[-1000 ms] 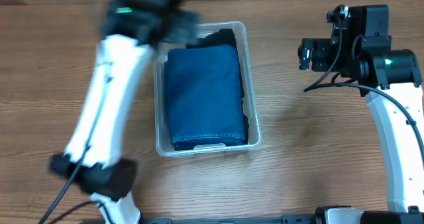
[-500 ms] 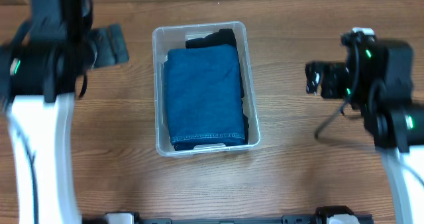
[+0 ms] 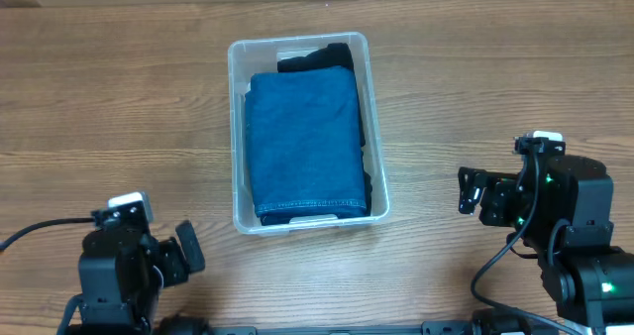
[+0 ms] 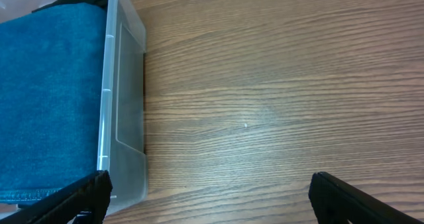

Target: Pack container

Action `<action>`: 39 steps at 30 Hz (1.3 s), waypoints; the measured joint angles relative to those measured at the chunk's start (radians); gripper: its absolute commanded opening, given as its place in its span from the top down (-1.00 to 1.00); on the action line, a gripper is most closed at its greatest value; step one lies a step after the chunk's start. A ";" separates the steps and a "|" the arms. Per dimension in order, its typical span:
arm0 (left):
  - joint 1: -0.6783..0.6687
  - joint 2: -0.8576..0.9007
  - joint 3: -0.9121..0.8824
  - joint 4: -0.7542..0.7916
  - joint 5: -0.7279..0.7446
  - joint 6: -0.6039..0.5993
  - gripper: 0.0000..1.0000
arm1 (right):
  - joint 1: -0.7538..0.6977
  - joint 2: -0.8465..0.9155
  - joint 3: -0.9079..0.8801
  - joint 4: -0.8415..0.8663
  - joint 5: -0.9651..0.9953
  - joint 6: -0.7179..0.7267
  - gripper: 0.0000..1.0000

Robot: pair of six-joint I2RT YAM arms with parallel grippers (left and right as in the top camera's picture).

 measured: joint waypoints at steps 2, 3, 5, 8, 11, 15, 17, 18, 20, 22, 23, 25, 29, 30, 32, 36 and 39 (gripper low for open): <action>0.000 0.001 -0.006 -0.002 0.000 0.000 -1.00 | 0.000 0.000 0.000 0.000 0.000 0.003 -1.00; 0.000 0.001 -0.006 -0.002 0.000 0.000 -1.00 | 0.000 0.000 0.000 0.000 0.000 0.002 -1.00; 0.000 0.001 -0.006 -0.002 0.000 0.000 -1.00 | 0.000 0.000 0.000 -0.001 0.001 0.005 -1.00; 0.000 0.001 -0.006 -0.002 0.000 0.000 -1.00 | 0.000 -0.006 0.000 0.000 0.001 0.005 -1.00; 0.000 0.001 -0.006 0.000 0.000 0.000 -1.00 | 0.006 -0.120 -0.084 0.205 -0.014 -0.015 -1.00; 0.000 0.001 -0.008 -0.003 0.000 0.000 -1.00 | 0.025 -0.478 -0.435 0.647 -0.080 -0.097 -1.00; 0.000 0.001 -0.008 -0.003 0.000 0.000 -1.00 | 0.025 -0.665 -0.666 0.844 -0.101 -0.117 -1.00; 0.000 0.001 -0.008 -0.002 0.000 0.000 -1.00 | 0.025 -0.737 -0.759 0.897 -0.105 -0.125 -1.00; 0.000 0.001 -0.008 -0.002 0.000 0.000 -1.00 | 0.020 -0.777 -0.889 1.036 -0.108 -0.137 -1.00; 0.000 0.001 -0.008 -0.002 0.000 0.000 -1.00 | 0.013 -0.777 -0.975 1.049 -0.109 -0.143 -1.00; 0.000 0.001 -0.008 -0.003 0.000 0.000 -1.00 | 0.011 -0.777 -0.997 1.006 -0.108 -0.144 -1.00; 0.000 0.001 -0.008 -0.002 0.000 0.000 -0.99 | 0.011 -0.772 -1.001 0.986 -0.101 -0.144 -1.00; 0.000 0.001 -0.008 -0.002 0.000 0.000 -1.00 | 0.011 -0.775 -1.001 0.991 -0.100 -0.145 -1.00; 0.000 0.001 -0.008 -0.002 0.000 0.000 -1.00 | 0.011 -0.775 -1.001 0.990 -0.101 -0.145 -1.00; 0.000 0.001 -0.008 -0.002 0.000 0.000 -1.00 | 0.011 -0.775 -1.001 0.991 -0.100 -0.145 -1.00; 0.000 0.001 -0.008 -0.002 0.000 0.000 -1.00 | 0.011 -0.775 -1.001 0.991 -0.100 -0.145 -1.00; 0.000 0.001 -0.008 -0.002 0.000 0.000 -1.00 | 0.011 -0.775 -1.001 0.991 -0.099 -0.147 -1.00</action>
